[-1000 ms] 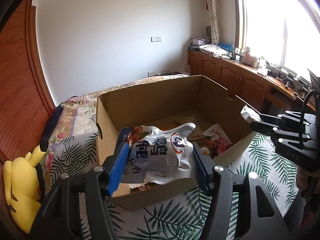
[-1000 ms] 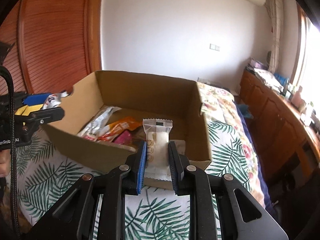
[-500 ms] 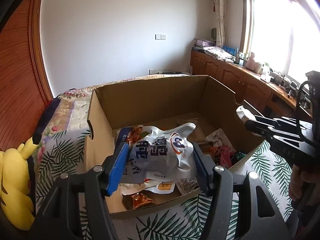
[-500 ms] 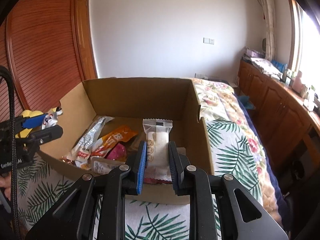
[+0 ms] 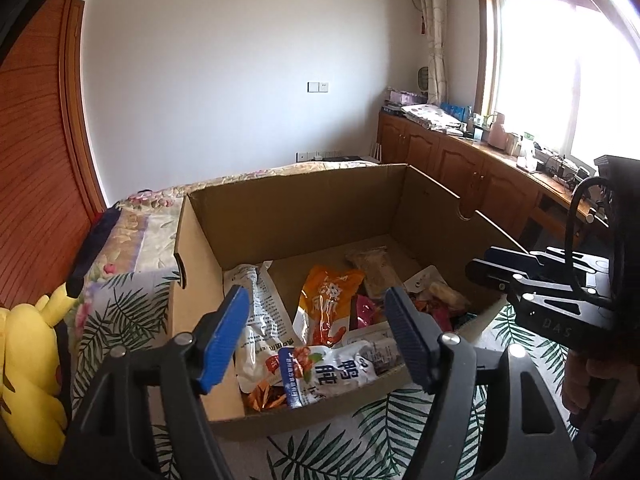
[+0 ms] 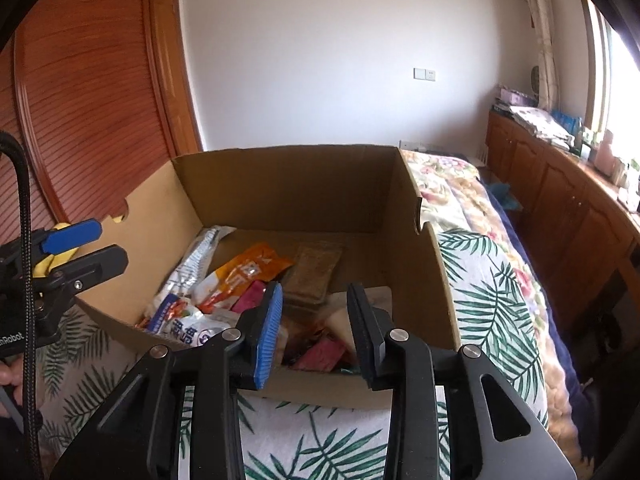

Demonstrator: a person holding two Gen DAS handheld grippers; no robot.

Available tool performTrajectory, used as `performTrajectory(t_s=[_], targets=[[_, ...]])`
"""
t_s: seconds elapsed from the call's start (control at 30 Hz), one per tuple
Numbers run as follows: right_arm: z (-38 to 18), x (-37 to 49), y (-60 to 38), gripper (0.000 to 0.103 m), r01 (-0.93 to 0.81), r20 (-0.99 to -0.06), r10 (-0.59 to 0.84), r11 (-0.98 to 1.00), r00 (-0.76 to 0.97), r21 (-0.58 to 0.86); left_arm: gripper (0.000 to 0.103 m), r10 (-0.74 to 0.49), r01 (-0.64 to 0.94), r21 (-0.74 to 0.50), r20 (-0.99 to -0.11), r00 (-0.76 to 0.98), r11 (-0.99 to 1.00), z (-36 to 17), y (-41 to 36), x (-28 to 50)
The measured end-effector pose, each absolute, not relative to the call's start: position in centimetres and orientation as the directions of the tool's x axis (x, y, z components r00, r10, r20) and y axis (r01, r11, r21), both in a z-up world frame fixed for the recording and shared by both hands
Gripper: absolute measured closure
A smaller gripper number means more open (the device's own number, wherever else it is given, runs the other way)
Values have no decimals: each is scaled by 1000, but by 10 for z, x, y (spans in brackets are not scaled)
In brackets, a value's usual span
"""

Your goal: Organize snacks

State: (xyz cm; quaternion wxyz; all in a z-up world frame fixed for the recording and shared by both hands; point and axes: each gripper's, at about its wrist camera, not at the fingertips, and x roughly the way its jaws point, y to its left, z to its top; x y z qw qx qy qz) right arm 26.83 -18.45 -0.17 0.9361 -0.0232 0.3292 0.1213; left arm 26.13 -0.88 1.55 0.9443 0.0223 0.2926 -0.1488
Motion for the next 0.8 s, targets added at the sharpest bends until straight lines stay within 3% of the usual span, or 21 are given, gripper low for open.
performTrajectory(t_s=[0.57, 0.8], targets=[[59, 205, -185, 69, -290, -552, 253, 957, 795, 21, 29, -244, 288, 13, -494, 834, 957, 78, -6, 200], [84, 170, -186, 60, -293, -512, 263, 956, 818, 23, 28, -250, 297, 31, -460, 852, 954, 99, -2, 168]])
